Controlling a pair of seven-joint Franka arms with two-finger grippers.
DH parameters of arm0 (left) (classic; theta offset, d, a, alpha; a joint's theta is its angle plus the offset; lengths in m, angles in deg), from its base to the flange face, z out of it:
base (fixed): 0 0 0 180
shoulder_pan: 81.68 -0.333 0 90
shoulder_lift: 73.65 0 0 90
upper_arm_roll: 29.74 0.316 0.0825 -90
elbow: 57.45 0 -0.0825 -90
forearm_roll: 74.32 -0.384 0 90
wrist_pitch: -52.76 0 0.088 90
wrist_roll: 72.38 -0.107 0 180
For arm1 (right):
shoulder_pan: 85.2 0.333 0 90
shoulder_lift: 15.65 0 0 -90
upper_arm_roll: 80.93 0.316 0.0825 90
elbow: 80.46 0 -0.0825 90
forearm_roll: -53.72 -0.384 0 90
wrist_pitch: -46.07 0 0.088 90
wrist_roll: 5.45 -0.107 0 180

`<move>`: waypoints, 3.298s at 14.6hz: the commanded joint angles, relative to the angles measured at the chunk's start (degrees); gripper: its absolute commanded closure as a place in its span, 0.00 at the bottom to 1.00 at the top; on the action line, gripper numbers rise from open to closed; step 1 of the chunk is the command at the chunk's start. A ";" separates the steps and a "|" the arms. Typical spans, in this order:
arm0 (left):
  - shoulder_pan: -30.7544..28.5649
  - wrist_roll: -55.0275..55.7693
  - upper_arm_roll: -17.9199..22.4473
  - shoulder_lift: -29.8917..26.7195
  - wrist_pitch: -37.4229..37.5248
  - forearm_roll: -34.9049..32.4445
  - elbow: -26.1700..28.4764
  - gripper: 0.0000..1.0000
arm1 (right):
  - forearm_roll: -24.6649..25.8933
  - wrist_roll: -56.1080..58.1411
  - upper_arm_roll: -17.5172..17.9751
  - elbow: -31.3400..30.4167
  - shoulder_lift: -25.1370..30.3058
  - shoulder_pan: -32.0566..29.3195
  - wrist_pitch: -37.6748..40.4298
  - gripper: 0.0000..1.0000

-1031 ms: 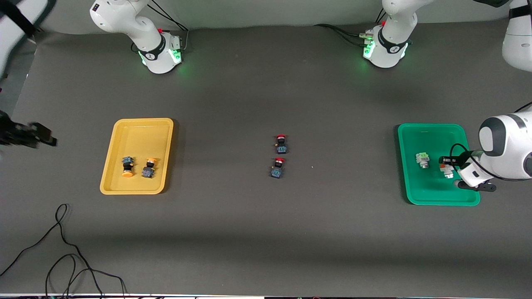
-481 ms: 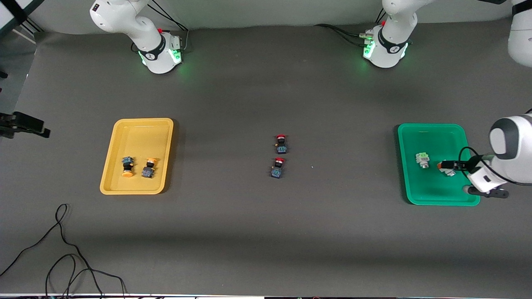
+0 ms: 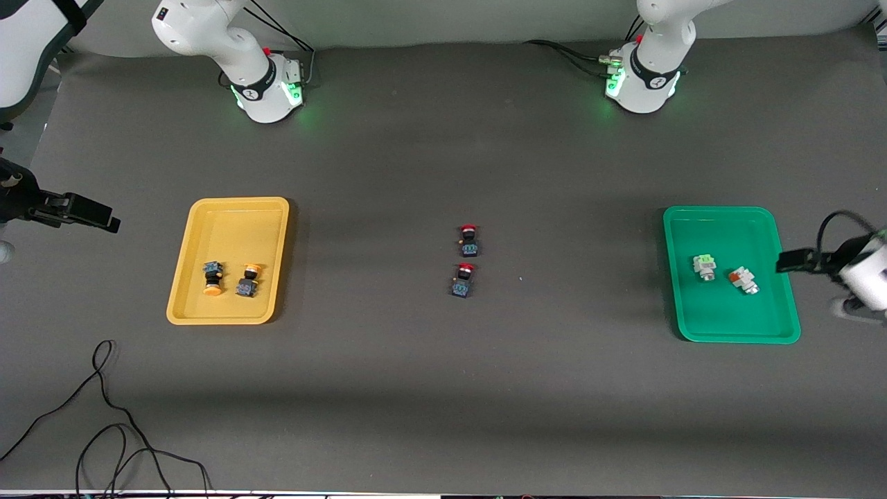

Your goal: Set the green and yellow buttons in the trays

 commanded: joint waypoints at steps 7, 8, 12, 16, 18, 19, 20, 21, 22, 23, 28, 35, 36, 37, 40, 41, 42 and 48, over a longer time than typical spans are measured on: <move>0.84 3.93 -4.77 -11.10 6.81 3.66 1.62 0.01 | 9.05 -2.16 19.85 4.20 7.69 -14.79 0.96 0.00; 1.89 4.02 -4.61 -11.45 6.72 3.66 1.54 0.01 | 12.03 -4.08 25.65 4.29 10.24 -18.22 0.96 0.00; 9.68 3.93 1.86 -12.24 6.55 3.49 1.27 0.01 | 24.18 -9.54 51.67 3.67 17.55 -34.65 0.52 0.00; 25.08 3.05 16.74 -12.77 5.58 3.75 1.36 0.01 | 29.36 -9.90 69.78 2.36 20.45 -48.72 0.26 0.00; 25.89 3.84 17.02 -12.86 4.97 4.10 1.53 0.01 | 32.53 -9.90 77.18 -1.66 23.95 -53.74 -1.58 0.00; 26.94 4.11 17.71 -13.12 4.53 4.71 1.62 0.01 | 33.41 -9.90 79.21 -5.43 26.76 -55.33 -3.85 0.00; 28.86 5.76 19.81 -13.12 4.70 4.81 1.62 0.01 | 33.42 -9.90 79.58 -9.38 29.48 -55.52 -6.40 0.00; 31.40 8.56 22.09 -13.38 5.48 4.72 1.62 0.01 | 33.42 -9.90 79.76 -14.03 32.29 -55.52 -9.30 0.00; 32.04 9.72 22.55 -14.08 5.58 4.72 1.71 0.01 | 33.42 -9.90 79.76 -17.73 34.67 -55.43 -11.59 0.00; 31.96 9.65 22.55 -14.26 5.67 4.81 1.62 0.01 | 33.42 -9.90 79.93 -20.55 36.44 -55.52 -13.27 0.00; 30.73 12.09 22.82 -14.97 6.10 5.16 1.62 0.01 | 35.97 -13.83 83.71 -21.64 36.98 -55.78 -13.90 0.00; 30.55 20.17 22.73 -15.14 7.77 5.16 1.54 0.01 | 35.88 -15.17 85.03 -16.92 33.57 -55.17 -13.46 0.00; 30.55 21.24 22.73 -15.15 8.21 5.16 1.54 0.01 | 35.88 -15.08 85.03 -11.50 30.25 -55.25 -10.24 0.00; 30.64 22.38 22.64 -15.15 8.91 5.25 1.36 0.01 | 35.71 -14.73 84.95 -4.05 25.43 -55.52 -5.77 0.00; 30.64 22.92 22.64 -15.15 9.36 6.39 1.27 0.01 | 35.62 -14.73 84.95 -1.75 23.79 -55.52 -3.35 0.00; 30.73 22.92 22.64 -15.15 9.45 6.39 1.27 0.01 | 35.62 -14.82 84.95 -3.51 24.41 -55.35 -4.05 0.00; 30.81 22.92 22.64 -15.15 9.53 6.39 1.27 0.01 | 35.53 -14.82 84.95 -5.36 25.20 -55.60 -5.27 0.00; 30.81 22.65 22.47 -15.15 9.71 6.30 1.10 0.01 | 35.53 -14.82 85.12 -12.59 29.43 -55.61 -10.56 0.00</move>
